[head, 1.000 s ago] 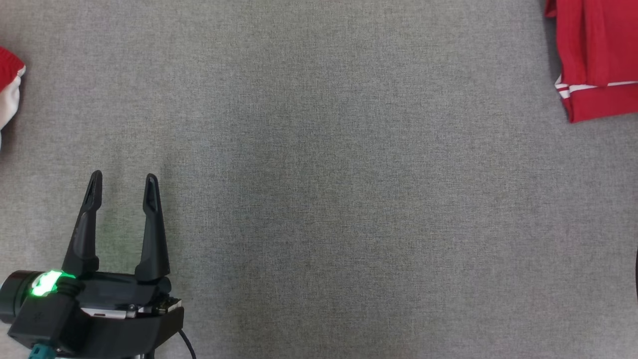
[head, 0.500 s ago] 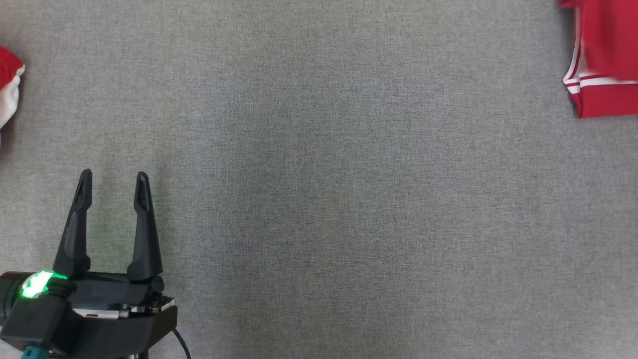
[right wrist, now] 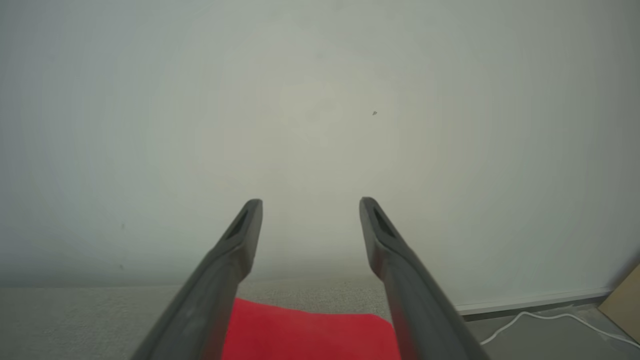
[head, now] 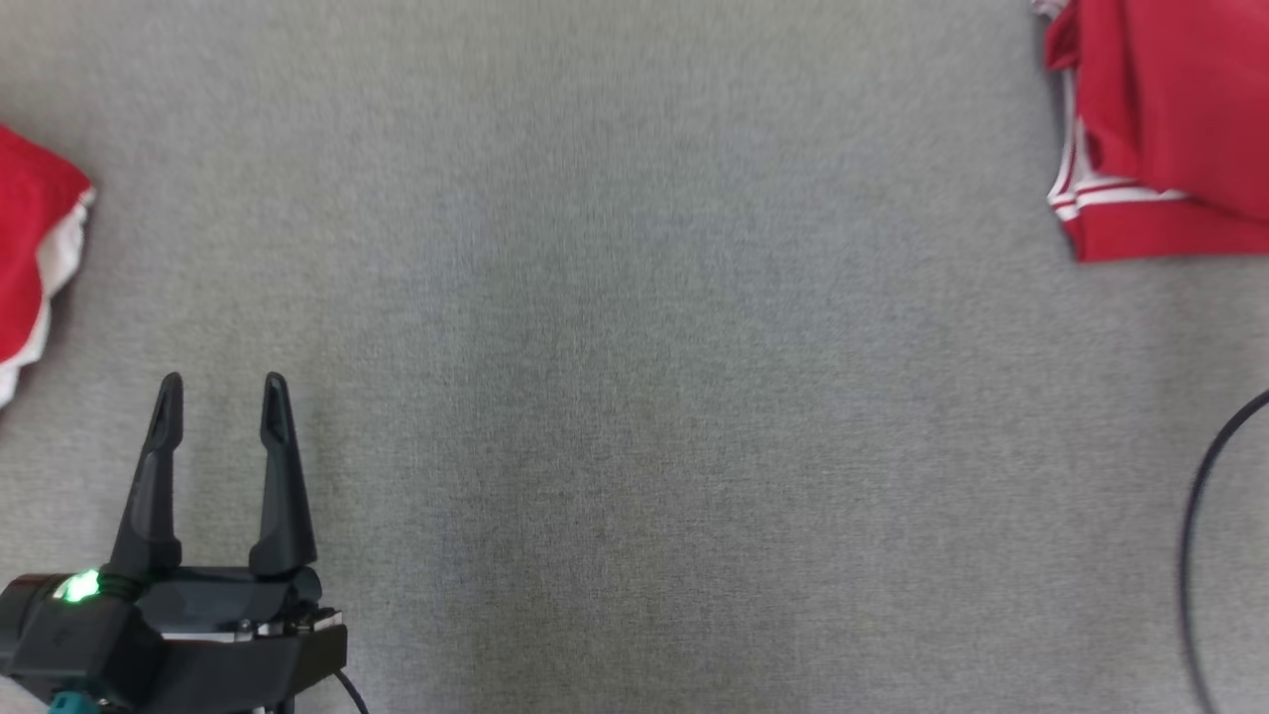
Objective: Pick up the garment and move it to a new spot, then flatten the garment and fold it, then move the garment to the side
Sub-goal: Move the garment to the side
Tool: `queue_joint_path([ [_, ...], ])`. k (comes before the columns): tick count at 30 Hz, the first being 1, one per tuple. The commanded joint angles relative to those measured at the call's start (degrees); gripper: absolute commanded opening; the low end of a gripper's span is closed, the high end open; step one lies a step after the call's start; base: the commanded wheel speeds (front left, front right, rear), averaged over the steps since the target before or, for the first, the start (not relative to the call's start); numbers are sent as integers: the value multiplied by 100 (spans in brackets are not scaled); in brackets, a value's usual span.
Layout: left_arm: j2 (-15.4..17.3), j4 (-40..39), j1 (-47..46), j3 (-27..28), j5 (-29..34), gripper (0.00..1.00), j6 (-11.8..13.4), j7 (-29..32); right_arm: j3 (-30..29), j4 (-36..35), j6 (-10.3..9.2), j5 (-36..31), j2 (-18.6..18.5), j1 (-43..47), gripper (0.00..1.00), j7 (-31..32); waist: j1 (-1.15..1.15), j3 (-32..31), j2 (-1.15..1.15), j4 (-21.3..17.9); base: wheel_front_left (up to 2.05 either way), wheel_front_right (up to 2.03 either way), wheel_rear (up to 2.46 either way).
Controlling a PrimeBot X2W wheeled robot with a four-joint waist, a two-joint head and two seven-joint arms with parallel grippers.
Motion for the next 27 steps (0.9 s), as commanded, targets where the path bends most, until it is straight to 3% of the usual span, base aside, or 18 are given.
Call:
queue_joint_path([
  [1, 2, 32, 91, 33, -90, 100, 16, -7, -205, -251, 1, -89, 170, 358, 100, -7, 1, -370, 0, -46, 0, 0, 0],
  [8, -1, 288, 288, 12, -210, 100, 84, -6, -776, -1247, 1, -581, 962, 1714, 100, -8, 1, -1021, 0, -68, 0, 0, 0],
  [17, 0, 685, 633, 7, -361, 100, 125, -6, -1034, -2032, 1, -990, 1920, 3298, 100, -8, 1, -1844, 0, -37, 0, 0, 0],
  [27, -1, 1006, 1013, -108, -411, 100, 158, -6, -1273, -2731, 1, -1549, 2564, 4743, 100, -8, 1, -2385, 0, 138, 0, 0, 0],
])
